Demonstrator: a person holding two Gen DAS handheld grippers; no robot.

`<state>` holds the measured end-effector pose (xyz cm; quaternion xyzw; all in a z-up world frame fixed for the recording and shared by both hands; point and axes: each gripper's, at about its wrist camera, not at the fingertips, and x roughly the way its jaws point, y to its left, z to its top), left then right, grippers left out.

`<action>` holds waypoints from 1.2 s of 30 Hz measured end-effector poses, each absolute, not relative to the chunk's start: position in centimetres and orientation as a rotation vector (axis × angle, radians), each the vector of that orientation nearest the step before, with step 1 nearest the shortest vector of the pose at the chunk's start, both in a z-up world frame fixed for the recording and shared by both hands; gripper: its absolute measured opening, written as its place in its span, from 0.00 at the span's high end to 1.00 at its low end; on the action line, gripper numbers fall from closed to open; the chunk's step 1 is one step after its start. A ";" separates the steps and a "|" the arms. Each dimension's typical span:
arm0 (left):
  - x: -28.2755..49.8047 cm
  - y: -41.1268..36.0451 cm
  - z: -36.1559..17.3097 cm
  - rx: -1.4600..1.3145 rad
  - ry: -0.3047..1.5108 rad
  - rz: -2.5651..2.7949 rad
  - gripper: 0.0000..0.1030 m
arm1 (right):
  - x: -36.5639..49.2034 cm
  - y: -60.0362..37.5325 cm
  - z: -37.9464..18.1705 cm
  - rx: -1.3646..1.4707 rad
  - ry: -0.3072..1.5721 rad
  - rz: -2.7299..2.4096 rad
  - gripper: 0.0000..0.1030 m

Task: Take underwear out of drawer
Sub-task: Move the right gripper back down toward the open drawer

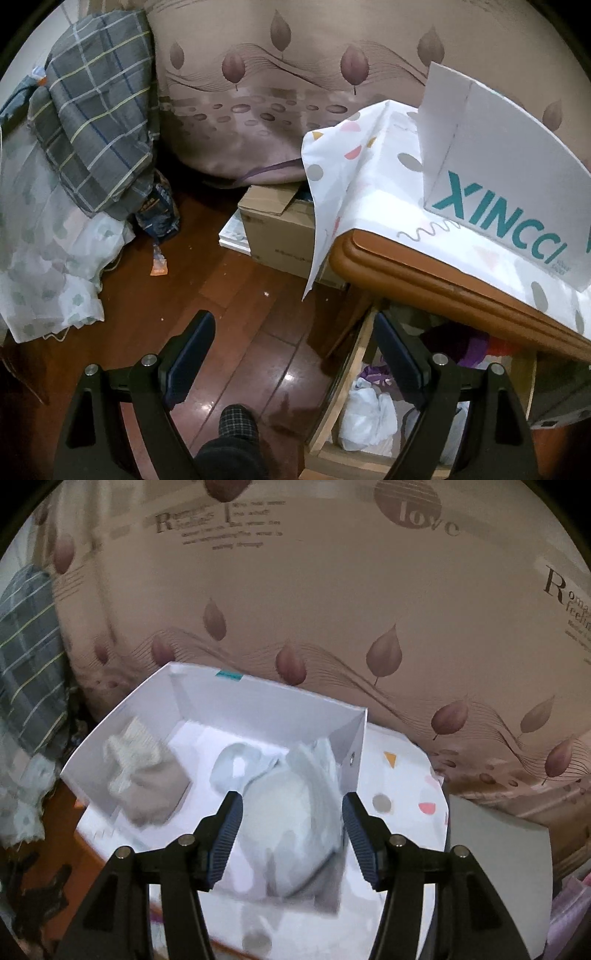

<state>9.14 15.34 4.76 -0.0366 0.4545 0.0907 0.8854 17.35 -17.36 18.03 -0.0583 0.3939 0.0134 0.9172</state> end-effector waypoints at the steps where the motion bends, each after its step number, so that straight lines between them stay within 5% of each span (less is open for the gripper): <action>1: 9.2 15.2 4.7 -0.072 0.946 0.184 0.17 | 16.4 -17.4 18.1 -0.127 0.811 0.037 0.44; 24: 9.3 12.9 3.8 0.005 0.973 0.131 0.17 | 2.9 -18.5 7.8 -0.176 0.916 0.146 0.44; 36: 9.0 13.5 3.7 -0.050 0.988 0.098 0.16 | 3.1 -15.2 -4.8 -0.334 1.140 0.315 0.44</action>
